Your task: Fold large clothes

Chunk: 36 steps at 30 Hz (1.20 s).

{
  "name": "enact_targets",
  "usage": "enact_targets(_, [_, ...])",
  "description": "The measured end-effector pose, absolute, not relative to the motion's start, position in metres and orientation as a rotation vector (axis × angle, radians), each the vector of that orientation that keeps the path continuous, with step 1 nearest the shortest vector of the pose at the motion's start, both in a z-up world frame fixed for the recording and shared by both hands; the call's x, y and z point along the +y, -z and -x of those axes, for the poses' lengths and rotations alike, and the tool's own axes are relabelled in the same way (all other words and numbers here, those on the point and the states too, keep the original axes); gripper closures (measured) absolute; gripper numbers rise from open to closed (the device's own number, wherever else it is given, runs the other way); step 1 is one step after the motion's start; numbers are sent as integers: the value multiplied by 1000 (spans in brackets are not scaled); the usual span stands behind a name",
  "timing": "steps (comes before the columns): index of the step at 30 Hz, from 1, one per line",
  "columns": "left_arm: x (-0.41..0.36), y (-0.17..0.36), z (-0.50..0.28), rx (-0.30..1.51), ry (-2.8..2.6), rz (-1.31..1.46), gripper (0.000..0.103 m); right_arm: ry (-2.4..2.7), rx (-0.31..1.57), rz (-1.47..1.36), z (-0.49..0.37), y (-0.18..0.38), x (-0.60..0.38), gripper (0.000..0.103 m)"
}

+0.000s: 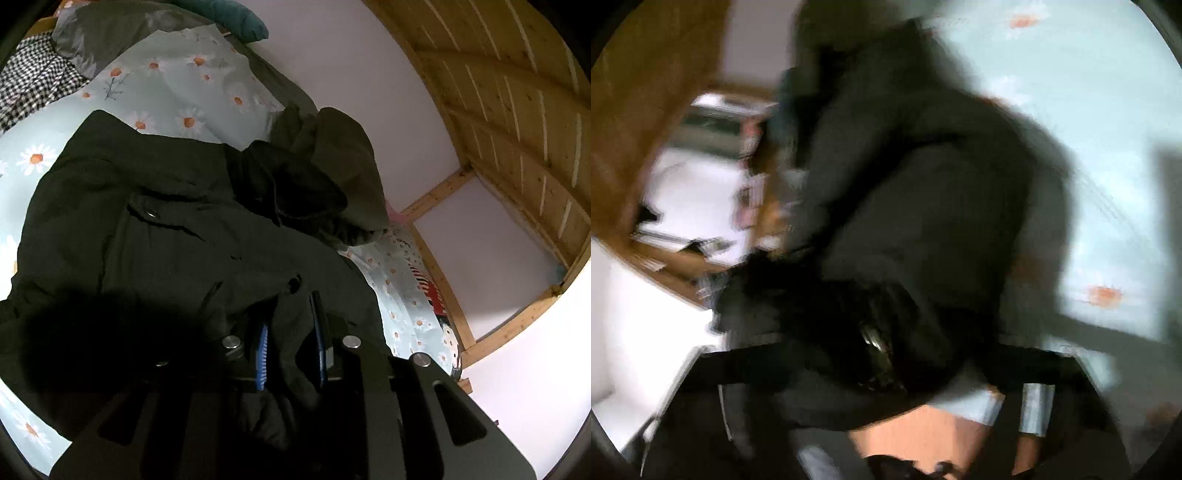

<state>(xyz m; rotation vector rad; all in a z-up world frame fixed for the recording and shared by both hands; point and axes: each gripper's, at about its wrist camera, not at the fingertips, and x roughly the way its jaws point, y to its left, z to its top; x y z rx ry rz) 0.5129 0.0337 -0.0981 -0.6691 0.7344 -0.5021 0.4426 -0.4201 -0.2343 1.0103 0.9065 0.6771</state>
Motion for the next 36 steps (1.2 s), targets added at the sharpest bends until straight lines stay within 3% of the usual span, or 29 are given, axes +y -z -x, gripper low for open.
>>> enact_targets(3, [45,96,-515,724,480,661,85,-1041,589,-1190,-435,201,-435,54])
enact_targets(4, [50,99,-517,730,477,671,85,-1080,541,-1219,-434,196,-442,46])
enact_targets(5, [53,102,-519,739,476,686,85,-1054,556,-1201,-435,194,-445,22])
enact_targets(6, [55,108,-523,752,477,705,85,-965,629,-1146,-439,196,-444,13])
enact_targets(10, [51,120,-530,770,471,691,85,-827,1015,-749,-452,217,-375,10])
enact_targets(11, [48,120,-531,775,469,677,85,-856,1027,-703,-449,217,-360,11])
enact_targets(12, [46,119,-532,778,465,654,85,-923,986,-690,-445,211,-349,13])
enact_targets(13, [44,116,-533,780,459,625,85,-965,941,-736,-443,206,-351,28])
enact_targets(14, [43,111,-533,783,456,598,85,-1015,876,-821,-444,200,-359,50])
enact_targets(17, [45,102,-533,790,471,554,85,-1119,541,-1138,-438,185,-422,79])
enact_targets(22, [45,100,-534,834,505,516,85,-1008,556,-1143,-450,183,-429,81])
enact_targets(24, [46,101,-533,853,524,524,86,-946,684,-1021,-464,180,-409,74])
enact_targets(25, [45,101,-532,860,530,523,86,-962,711,-1010,-466,182,-407,62])
enact_targets(27, [44,94,-526,860,552,526,86,-1001,664,-979,-467,169,-396,68])
enact_targets(29, [46,82,-519,848,582,535,86,-1071,569,-1033,-464,156,-400,86])
enact_targets(33, [74,62,-513,818,616,659,85,-1113,358,-1231,-472,145,-436,86])
enact_targets(36, [107,68,-531,801,592,806,86,-916,312,-1355,-507,148,-476,86])
